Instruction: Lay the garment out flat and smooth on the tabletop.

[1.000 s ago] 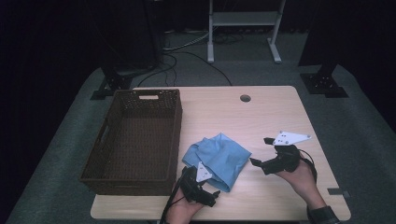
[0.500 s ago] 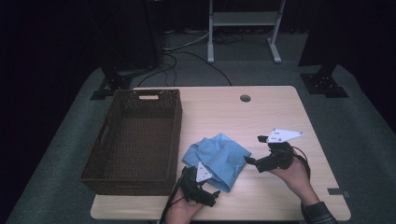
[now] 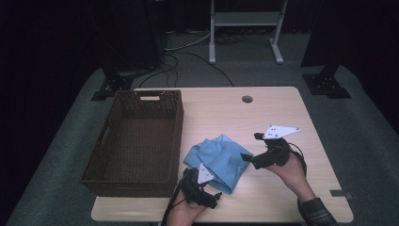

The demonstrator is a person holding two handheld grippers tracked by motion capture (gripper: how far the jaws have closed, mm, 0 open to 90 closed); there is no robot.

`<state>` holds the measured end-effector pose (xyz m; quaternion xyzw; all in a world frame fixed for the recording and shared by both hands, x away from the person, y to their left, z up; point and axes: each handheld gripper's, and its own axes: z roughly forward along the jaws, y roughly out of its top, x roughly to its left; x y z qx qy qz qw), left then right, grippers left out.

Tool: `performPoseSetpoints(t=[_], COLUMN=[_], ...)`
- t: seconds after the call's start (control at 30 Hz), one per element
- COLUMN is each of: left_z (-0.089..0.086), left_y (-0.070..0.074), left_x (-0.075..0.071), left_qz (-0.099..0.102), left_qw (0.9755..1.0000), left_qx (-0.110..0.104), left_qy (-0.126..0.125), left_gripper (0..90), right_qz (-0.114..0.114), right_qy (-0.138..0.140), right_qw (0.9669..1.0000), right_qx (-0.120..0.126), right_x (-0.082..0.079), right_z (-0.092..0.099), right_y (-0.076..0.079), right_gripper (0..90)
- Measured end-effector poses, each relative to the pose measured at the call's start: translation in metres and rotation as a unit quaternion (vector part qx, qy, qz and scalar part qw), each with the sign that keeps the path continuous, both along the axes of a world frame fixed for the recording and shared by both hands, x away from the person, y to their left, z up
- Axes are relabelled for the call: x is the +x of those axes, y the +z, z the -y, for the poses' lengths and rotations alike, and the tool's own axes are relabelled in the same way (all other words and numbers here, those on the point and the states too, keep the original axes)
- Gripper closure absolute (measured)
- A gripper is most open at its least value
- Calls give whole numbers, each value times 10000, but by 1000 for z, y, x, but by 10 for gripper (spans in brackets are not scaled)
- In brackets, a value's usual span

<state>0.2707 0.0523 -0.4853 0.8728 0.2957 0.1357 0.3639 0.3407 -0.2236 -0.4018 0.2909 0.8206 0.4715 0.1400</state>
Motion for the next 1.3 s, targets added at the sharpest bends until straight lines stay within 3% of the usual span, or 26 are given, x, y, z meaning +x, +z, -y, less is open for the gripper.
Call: performPoseSetpoints(t=[0.67, 1.3], left_z=[0, 0], left_y=[0, 0], left_x=[0, 0], left_qz=[-2, -7], left_qw=[10000, 10000], left_qx=[-33, 19], left_qy=[19, -9], left_gripper=[0, 0], right_qz=[-2, -312], right_qy=[159, 351], right_qw=[9999, 9989], right_qx=[-50, -37], right_x=[16, 35], right_z=[-27, -52], right_y=[7, 1], right_gripper=[18, 49])
